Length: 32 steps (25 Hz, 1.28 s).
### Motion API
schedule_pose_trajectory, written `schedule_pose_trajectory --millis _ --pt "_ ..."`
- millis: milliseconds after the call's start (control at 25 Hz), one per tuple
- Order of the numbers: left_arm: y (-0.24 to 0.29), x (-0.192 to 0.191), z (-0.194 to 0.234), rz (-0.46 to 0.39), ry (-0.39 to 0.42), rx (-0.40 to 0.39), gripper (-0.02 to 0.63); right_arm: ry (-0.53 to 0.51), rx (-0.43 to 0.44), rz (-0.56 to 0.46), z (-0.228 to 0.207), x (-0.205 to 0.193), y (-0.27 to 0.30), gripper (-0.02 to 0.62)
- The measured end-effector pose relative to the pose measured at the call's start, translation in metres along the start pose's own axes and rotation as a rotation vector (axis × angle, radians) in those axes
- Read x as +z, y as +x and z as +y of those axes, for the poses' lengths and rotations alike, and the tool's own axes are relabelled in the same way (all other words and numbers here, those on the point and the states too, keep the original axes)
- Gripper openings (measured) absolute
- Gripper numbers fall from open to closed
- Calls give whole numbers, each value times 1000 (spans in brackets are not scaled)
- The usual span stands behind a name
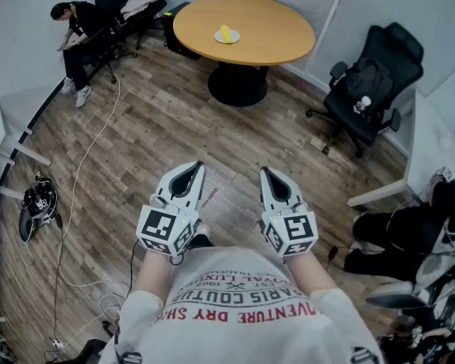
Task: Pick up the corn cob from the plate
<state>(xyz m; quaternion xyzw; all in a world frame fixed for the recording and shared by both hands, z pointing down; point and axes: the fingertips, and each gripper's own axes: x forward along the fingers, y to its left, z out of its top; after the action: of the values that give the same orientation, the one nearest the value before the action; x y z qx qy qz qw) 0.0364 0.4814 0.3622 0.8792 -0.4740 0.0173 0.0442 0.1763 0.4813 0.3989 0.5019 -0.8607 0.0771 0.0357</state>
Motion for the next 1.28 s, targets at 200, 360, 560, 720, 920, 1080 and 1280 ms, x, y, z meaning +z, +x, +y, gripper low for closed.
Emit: schedule_pose_trajectory --millis 200,360,560,720,920,1080,1280 --pt "8 1 6 -1 4 -2 35 -7 2 3 -5 0 8 28" --pt "8 0 9 4 -2 -6 35 -6 9 16 0 -3 12 28" --pt "10 -6 20 13 -22 -12 35 5 34 27 10 -6 21 29" --pt "13 -10 33 17 -36 -35 35 -58 21 41 18 -8 34 29" --pt "15 -8 69 6 -2 -94 34 -37 -11 41 33 -5 72 29" --pt "19 -5 111 2 15 -111 35 -11 -29 28 45 -4 107 29" --pt "20 -5 163 10 12 -105 35 5 -49 42 57 -4 146 29"
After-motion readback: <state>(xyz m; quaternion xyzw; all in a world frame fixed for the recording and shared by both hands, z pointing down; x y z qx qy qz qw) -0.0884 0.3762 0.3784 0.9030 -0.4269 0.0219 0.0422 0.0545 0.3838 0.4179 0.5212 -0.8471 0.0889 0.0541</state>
